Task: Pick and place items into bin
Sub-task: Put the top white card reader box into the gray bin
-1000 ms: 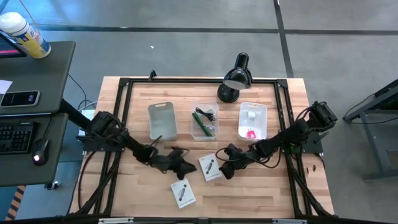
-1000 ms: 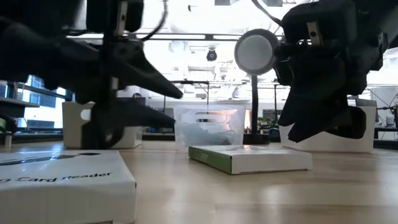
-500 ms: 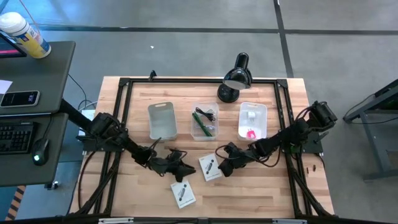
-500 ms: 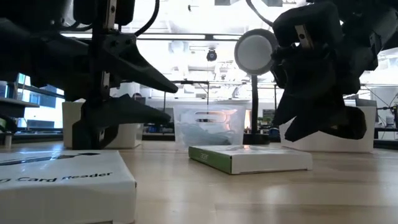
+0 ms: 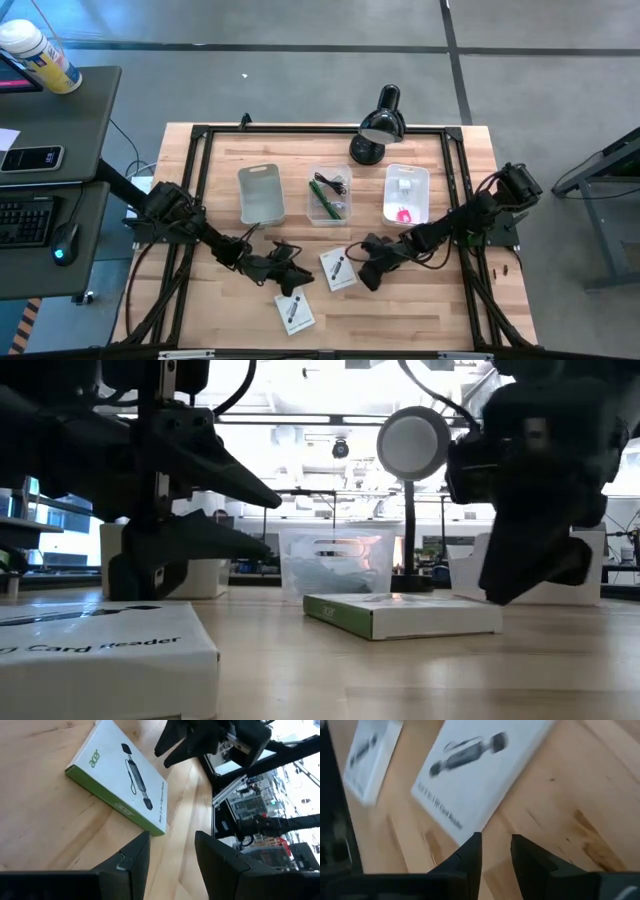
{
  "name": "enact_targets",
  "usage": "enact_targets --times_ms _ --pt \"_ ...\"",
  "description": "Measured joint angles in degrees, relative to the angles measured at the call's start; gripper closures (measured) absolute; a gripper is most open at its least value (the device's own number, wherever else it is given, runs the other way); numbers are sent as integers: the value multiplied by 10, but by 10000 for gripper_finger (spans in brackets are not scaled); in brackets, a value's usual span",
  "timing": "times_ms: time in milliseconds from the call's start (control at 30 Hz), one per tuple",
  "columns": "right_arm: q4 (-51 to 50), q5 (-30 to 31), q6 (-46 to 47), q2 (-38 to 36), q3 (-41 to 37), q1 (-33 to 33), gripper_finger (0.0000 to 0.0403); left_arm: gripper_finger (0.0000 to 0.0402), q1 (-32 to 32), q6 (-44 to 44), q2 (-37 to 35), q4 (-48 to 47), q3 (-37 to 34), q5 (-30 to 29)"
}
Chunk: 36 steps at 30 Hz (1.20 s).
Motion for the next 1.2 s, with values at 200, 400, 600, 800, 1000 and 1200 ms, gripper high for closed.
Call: enact_targets --times_ms 200,400,600,800,1000,1200 --pt "-32 -19 -180 0 17 0 309 259 0 -2 0 -2 0 6" --pt "-191 6 -372 0 89 0 308 259 1 -25 -1 -4 0 3" --pt "-275 53 -482 0 136 -10 308 259 2 -77 -2 -13 1 -5" --pt "-286 49 -495 0 133 -18 308 259 2 -102 -3 -30 9 1" --pt "-285 50 -491 0 133 -18 308 259 1 -119 0 -106 62 55" --pt "-285 53 -513 0 133 -18 308 259 0 -136 0 -202 103 110"
